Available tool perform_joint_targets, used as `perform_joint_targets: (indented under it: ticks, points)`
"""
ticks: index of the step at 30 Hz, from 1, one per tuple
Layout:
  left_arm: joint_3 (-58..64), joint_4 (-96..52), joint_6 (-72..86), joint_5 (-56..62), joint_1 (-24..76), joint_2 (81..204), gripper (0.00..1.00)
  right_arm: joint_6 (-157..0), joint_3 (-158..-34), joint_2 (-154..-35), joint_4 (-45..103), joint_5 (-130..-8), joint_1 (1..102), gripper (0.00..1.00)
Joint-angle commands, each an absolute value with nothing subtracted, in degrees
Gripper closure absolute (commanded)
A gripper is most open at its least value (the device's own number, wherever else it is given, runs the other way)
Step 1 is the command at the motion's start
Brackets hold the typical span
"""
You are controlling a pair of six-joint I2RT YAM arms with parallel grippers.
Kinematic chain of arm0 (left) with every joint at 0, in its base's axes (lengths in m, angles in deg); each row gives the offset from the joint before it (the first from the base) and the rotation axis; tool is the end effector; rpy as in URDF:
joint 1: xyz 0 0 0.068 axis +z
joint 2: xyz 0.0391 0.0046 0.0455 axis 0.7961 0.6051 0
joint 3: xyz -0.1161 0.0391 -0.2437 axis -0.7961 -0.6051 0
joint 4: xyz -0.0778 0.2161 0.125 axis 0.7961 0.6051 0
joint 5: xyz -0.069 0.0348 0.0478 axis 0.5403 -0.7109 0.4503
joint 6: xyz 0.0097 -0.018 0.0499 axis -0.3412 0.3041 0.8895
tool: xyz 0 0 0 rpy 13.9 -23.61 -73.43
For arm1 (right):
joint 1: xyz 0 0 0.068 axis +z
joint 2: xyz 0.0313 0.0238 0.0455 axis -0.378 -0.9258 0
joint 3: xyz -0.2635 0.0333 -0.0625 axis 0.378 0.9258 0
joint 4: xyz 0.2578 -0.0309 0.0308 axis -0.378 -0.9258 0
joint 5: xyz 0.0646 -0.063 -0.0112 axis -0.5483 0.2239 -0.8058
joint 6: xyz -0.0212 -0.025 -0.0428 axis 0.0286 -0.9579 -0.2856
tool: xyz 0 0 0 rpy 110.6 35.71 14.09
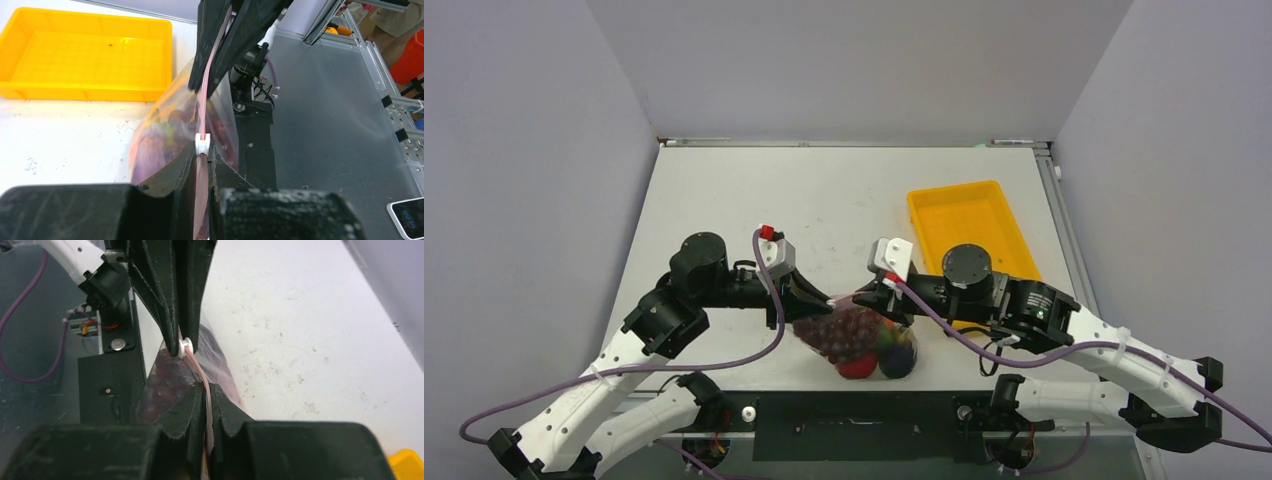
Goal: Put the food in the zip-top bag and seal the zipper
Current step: Zip the zipper food storage bag.
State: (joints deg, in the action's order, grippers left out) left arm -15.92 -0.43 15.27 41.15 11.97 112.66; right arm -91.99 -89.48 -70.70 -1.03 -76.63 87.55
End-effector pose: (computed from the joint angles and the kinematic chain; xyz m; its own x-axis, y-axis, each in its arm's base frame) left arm 0.1083 -0.1273 0.3748 -0.2125 0.1247 -0.9692 0.9762 0.0704 -0.2050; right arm 0.0773 0.1911 0.4102 -0.0168 -0.3077 -0.9513 -0.9902 0.1373 -0.0269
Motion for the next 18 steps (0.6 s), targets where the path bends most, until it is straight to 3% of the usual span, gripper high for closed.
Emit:
perform_joint_targets:
  ticks: [1, 18]
  points:
    - [-14.5, 2.6, 16.9, 40.0, 11.8, 111.3, 1.0, -91.2, -88.6, -62.7, 11.2, -65.2, 87.0, 0.95]
    - [-14.5, 8.0, 18.7, 30.1, 11.9, 109.3, 1.0, -93.0, -82.0, -57.4, 20.9, -46.0, 87.1, 0.95]
